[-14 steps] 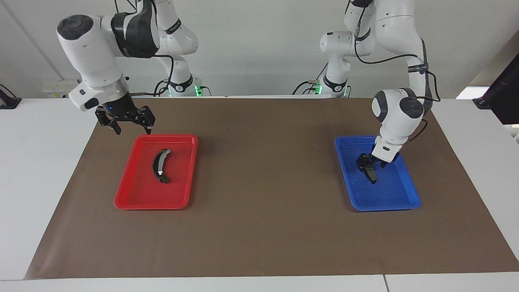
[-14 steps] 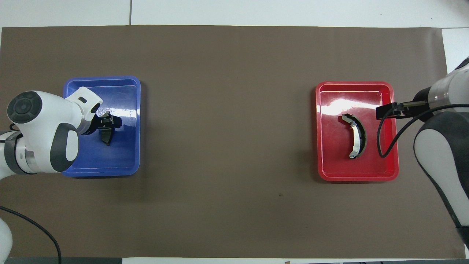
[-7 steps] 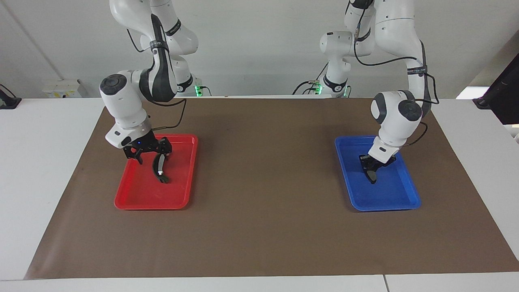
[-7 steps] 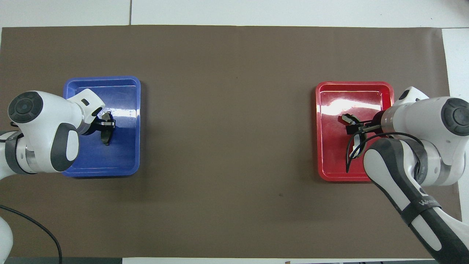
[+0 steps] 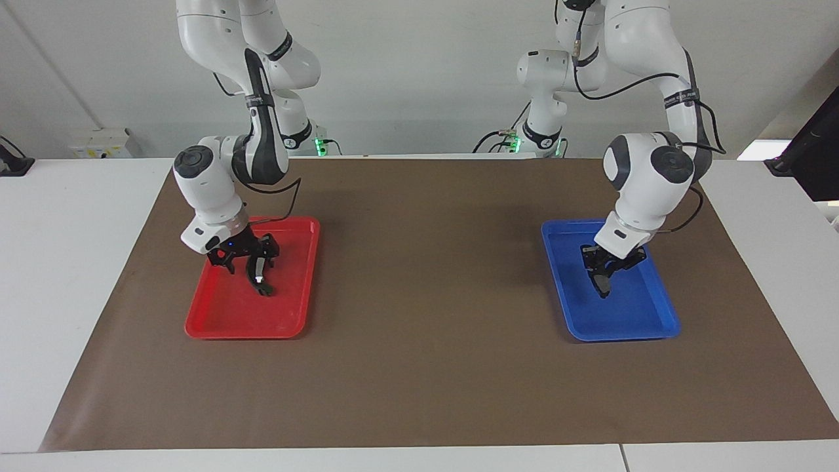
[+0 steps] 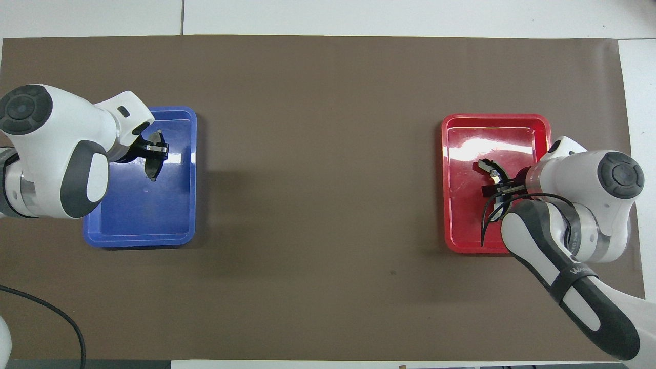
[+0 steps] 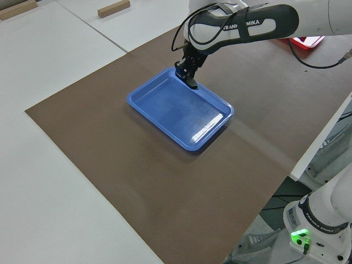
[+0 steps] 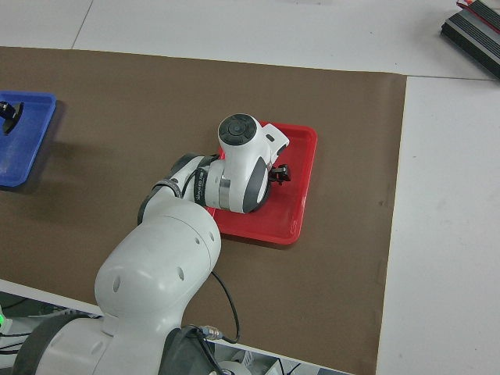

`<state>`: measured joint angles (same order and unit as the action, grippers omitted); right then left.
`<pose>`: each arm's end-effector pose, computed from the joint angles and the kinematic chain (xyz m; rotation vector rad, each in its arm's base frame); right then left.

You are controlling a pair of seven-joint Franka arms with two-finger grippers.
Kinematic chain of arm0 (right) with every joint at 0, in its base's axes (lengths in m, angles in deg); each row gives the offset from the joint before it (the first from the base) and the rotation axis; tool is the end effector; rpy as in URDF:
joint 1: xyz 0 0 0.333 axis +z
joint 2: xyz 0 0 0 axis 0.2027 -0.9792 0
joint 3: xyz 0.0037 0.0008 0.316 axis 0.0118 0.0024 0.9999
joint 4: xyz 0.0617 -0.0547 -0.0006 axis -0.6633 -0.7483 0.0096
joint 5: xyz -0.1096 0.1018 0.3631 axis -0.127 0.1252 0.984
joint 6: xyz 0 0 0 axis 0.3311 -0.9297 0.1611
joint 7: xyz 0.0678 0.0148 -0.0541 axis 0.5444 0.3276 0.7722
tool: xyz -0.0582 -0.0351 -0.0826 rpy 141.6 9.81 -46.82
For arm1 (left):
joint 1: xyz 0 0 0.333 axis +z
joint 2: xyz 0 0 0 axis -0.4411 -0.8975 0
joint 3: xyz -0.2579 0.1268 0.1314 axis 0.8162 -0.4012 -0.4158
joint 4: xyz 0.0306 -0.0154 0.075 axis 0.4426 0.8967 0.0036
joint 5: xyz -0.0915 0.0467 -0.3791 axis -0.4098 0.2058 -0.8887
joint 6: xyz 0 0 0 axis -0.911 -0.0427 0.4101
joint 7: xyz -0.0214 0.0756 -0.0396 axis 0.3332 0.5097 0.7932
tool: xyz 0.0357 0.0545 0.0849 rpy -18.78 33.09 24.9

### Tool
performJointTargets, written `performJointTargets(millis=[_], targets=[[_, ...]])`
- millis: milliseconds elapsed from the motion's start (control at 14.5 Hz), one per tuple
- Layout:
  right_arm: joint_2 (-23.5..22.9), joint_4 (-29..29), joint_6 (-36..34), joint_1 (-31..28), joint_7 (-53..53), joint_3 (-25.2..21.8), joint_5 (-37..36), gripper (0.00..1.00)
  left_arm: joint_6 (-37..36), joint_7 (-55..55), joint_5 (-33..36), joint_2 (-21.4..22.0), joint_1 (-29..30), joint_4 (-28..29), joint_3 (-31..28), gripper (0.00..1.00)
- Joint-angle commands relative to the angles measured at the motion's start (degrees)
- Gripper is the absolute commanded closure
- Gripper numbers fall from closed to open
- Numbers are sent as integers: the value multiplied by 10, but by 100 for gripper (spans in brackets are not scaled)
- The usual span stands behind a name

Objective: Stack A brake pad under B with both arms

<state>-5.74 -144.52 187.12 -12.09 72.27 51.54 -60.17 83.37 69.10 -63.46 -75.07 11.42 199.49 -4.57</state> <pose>0.5208 -0.0193 0.2944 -3.1271 -0.2572 -0.1077 0.5892 -0.1094 0.3980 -3.1119 0.3051 -0.1143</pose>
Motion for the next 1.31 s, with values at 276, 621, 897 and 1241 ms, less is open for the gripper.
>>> performJointTargets(millis=[276,621,897,1241], targets=[[1,-1,-6,-5,8,3,12,70,70,-255,-5,-52,-198,-20,-5,99],[3,43,-60,2,0,3,11,100,114,-318,-33,-141,-258,-91,-5,99],[-2,145,-184,13,-43,12,10,100,134,-360,-46,-172,-280,-103,-5,99],[-30,228,-246,85,-137,16,10,100,139,-371,-46,-172,-306,-94,-6,84]])
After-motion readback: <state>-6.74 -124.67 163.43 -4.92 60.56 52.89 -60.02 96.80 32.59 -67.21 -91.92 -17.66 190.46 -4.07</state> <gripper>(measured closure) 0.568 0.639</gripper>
